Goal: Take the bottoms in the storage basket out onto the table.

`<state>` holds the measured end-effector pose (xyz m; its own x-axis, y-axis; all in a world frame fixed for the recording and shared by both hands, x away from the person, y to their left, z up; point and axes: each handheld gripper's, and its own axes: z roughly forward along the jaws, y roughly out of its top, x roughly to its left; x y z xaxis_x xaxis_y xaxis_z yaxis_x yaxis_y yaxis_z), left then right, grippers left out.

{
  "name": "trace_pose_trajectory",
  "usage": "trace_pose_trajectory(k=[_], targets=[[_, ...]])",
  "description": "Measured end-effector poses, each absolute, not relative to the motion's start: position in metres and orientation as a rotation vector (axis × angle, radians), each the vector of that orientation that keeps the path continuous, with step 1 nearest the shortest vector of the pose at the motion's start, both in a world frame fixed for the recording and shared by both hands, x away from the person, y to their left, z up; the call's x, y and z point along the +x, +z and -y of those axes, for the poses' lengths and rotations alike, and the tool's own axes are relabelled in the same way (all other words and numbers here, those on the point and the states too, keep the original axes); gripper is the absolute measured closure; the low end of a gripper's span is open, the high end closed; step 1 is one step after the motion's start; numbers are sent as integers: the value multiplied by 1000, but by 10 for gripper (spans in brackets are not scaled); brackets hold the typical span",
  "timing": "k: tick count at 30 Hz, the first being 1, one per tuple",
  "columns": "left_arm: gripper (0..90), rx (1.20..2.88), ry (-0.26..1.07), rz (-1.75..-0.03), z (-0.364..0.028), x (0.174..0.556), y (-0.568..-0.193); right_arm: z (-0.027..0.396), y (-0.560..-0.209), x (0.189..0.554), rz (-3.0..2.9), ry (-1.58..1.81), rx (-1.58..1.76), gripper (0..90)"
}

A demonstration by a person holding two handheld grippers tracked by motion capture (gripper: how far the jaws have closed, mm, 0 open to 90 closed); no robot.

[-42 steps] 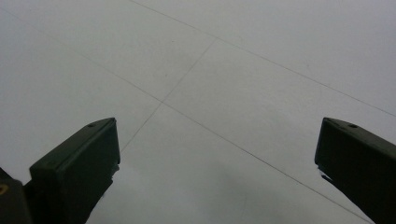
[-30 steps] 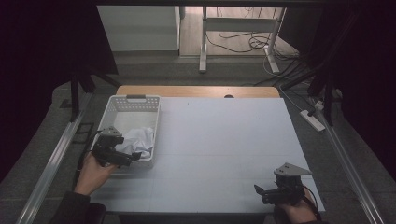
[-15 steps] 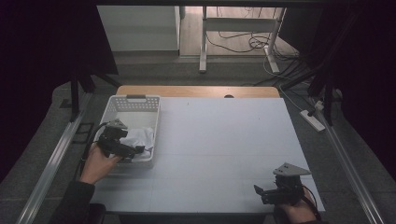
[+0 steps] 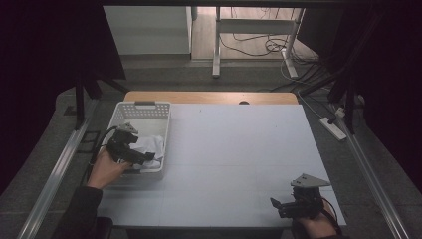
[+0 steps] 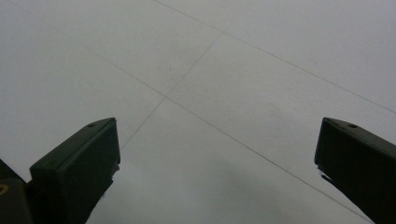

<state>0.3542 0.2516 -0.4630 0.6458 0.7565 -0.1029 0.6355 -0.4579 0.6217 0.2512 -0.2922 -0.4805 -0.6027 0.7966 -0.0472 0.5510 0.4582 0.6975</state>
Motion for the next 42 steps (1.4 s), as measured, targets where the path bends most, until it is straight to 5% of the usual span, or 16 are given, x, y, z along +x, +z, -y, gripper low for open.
trace_pose_trajectory(k=[42], targets=[[0,2454,119,-1076,-243,404,-502,291,-481,252,-2366,909,1127,4]])
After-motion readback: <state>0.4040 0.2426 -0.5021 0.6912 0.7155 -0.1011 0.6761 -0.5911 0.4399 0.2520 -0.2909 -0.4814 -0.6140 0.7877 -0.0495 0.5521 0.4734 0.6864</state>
